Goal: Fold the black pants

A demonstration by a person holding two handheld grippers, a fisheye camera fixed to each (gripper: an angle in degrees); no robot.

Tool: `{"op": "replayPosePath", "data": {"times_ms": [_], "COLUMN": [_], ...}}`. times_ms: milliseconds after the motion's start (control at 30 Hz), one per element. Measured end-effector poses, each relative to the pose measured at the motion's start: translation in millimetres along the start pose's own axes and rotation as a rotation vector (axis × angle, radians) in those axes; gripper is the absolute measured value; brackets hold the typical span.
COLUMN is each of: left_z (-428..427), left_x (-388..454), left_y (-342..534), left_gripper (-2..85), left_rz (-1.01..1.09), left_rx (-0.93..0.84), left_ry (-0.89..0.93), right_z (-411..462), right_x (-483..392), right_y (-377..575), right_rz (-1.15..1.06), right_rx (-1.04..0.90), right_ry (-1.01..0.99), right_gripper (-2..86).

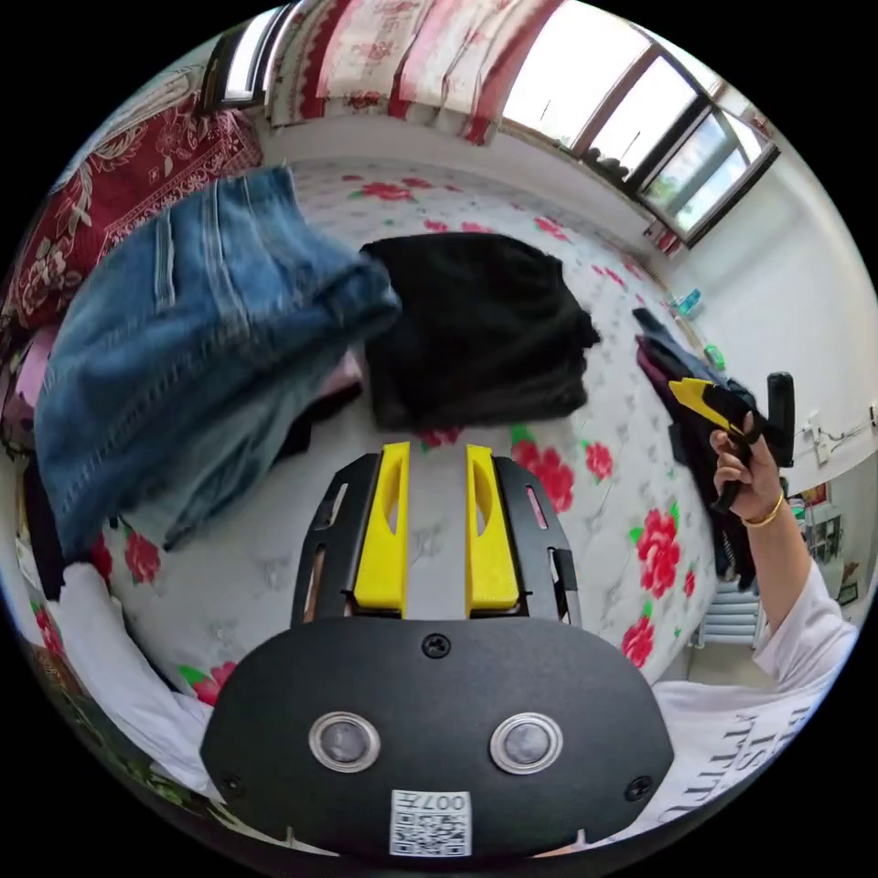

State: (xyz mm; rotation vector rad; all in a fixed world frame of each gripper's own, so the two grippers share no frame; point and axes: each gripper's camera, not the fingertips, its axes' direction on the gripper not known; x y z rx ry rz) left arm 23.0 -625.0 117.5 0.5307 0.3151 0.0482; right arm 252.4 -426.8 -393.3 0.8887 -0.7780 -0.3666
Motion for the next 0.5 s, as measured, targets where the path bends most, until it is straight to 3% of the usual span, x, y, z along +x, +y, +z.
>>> {"op": "replayPosePath", "data": {"times_ms": [167,267,500], "left_z": [40,39,31], "left_x": [26,46,76], "left_y": [142,215,289], "left_gripper": [9.1,8.6,7.6], "left_rz": [0.041,0.027,-0.040], "left_rx": [-0.146,-0.221,-0.288], "left_ry": [-0.100,-0.118,-0.048], "right_z": [7,-53,-305], "right_x": [39,55,27], "right_y": [151,215,260], "right_rz": [0.073,0.117,0.162], "right_rx": [-0.146,-0.121,0.318], "right_ry": [0.129,0.318,1.061], "right_gripper": [5.0,5.4,8.5]}}
